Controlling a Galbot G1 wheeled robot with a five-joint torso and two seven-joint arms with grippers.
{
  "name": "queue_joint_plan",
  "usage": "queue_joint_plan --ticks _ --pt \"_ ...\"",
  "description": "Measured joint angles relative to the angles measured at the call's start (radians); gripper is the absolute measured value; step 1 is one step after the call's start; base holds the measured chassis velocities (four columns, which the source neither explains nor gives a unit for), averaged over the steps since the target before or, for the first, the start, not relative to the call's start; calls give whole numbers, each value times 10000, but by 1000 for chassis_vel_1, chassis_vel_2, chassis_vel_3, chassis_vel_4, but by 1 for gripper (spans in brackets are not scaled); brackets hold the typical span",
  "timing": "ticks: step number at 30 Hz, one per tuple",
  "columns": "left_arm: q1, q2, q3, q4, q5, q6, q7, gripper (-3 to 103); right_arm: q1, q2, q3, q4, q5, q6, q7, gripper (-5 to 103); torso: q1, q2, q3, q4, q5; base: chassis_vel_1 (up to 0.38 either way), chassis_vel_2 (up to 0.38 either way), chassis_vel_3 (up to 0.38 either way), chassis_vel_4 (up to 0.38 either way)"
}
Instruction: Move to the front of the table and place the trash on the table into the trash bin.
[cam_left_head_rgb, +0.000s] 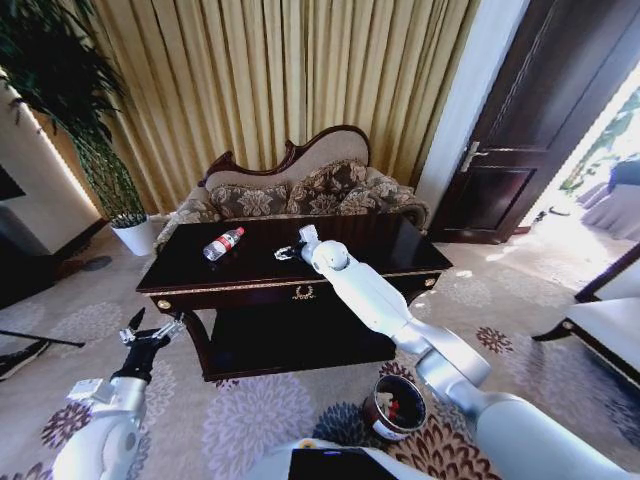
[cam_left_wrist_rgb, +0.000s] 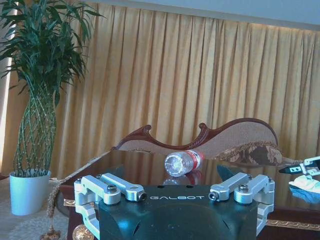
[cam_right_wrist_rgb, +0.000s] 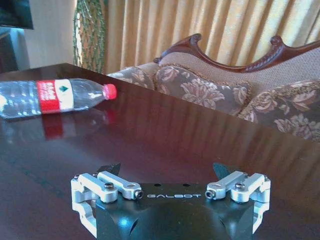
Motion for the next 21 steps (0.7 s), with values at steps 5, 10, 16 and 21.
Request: queue_joint_plan --ticks 5,10,16,21 --pt "1 -64 21 0 10 -28 29 100 101 -76 27 -377 -108 18 -20 100 0 0 0 0 0 0 0 0 0" --pt "4 -84 22 3 14 -106 98 100 122 -191 31 -670 -221 136 -71 100 0 0 0 0 0 0 0 0 0" --pt "29 -162 20 25 52 -187 154 100 124 -305 47 -914 -398 267 -237 100 0 0 0 2 1 0 0 0 0" --pt "33 -212 44 44 197 -231 168 100 145 -431 60 -1111 -416 389 -294 100 0 0 0 2 1 0 0 0 0"
